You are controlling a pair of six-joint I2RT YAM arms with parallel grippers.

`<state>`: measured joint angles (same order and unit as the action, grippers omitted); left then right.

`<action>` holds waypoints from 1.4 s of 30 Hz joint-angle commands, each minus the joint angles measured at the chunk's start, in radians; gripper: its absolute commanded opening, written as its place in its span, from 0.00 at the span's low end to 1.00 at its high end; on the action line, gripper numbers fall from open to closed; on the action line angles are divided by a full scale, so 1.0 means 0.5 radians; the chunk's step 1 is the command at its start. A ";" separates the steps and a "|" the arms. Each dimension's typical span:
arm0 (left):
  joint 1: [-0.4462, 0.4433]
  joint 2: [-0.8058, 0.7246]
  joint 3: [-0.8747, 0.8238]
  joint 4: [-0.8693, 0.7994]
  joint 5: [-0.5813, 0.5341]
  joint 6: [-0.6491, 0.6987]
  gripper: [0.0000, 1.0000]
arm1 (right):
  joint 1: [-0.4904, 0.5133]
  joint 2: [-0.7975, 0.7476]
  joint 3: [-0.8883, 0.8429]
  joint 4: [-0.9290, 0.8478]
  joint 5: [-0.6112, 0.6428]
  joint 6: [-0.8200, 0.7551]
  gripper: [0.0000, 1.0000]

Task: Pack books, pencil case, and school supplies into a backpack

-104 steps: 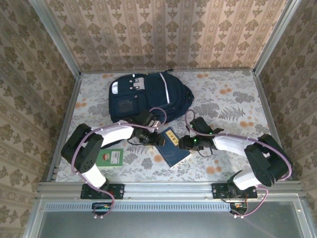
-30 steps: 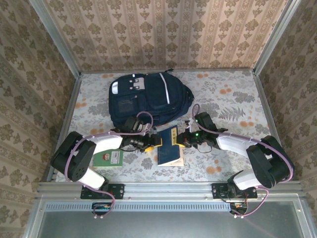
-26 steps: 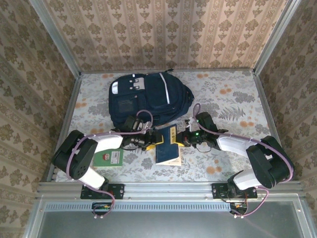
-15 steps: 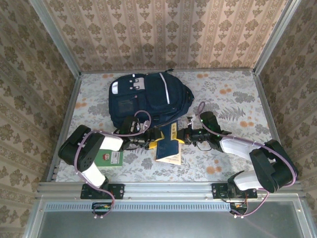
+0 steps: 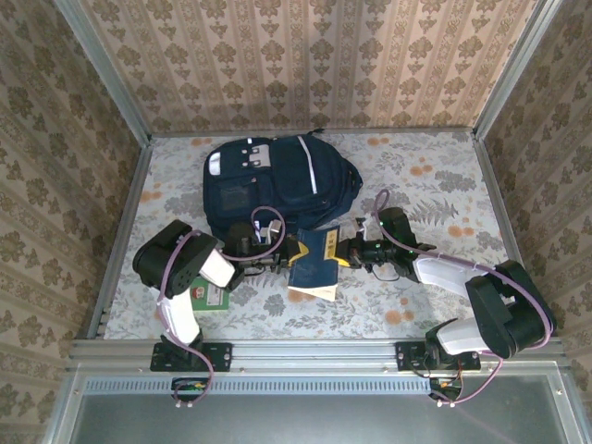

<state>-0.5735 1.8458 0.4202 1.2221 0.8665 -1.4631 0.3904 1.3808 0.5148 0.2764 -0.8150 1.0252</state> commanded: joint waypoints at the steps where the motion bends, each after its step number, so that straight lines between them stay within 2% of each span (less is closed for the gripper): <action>1: 0.011 -0.041 -0.021 0.130 0.030 -0.045 0.05 | -0.014 -0.063 0.019 -0.216 0.146 -0.208 0.18; 4: 0.033 -0.127 -0.030 0.053 0.016 -0.016 0.00 | -0.017 -0.159 0.065 -0.533 0.342 -0.375 0.42; 5: 0.036 -0.171 -0.027 -0.011 0.013 0.014 0.00 | -0.017 -0.205 0.077 -0.630 0.418 -0.427 0.49; 8: 0.036 -0.355 0.016 -0.297 0.004 0.141 0.00 | -0.020 -0.350 0.080 -0.802 0.588 -0.502 0.78; 10: 0.030 -0.512 0.070 -0.573 -0.008 0.263 0.00 | -0.022 -0.437 0.063 -0.815 0.611 -0.510 0.91; 12: 0.016 -0.693 0.155 -0.906 -0.031 0.428 0.00 | -0.025 -0.500 0.049 -0.786 0.584 -0.495 1.00; 16: -0.056 -1.025 0.416 -1.644 -0.124 0.831 0.00 | -0.038 -0.549 -0.034 -0.426 0.359 -0.321 1.00; 18: -0.095 -1.113 0.535 -1.845 -0.141 0.947 0.00 | -0.041 -0.541 -0.066 -0.192 0.248 -0.199 1.00; 23: -0.163 -1.176 0.738 -2.059 -0.107 1.066 0.00 | -0.043 -0.585 -0.143 0.572 0.025 0.086 0.97; 30: -0.197 -1.194 0.794 -2.152 -0.113 1.138 0.00 | -0.041 -0.852 -0.208 0.782 0.030 0.115 0.89; 33: -0.199 -1.203 0.779 -2.106 -0.113 1.119 0.00 | -0.042 -0.927 -0.237 0.811 0.037 0.140 0.78; 38: -0.204 -1.206 0.798 -2.095 -0.118 1.119 0.00 | -0.042 -0.967 -0.264 0.775 0.030 0.165 0.49; 40: -0.209 -1.206 0.801 -2.092 -0.125 1.116 0.00 | -0.041 -0.966 -0.291 0.819 0.033 0.197 0.43; 42: -0.208 -1.210 0.797 -2.079 -0.125 1.108 0.00 | -0.038 -0.973 -0.313 0.810 0.046 0.203 0.41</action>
<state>-0.6735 1.2648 0.7910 0.1673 0.8078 -0.9249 0.3687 0.9199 0.3710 0.6048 -0.7708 1.1088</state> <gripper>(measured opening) 0.122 0.414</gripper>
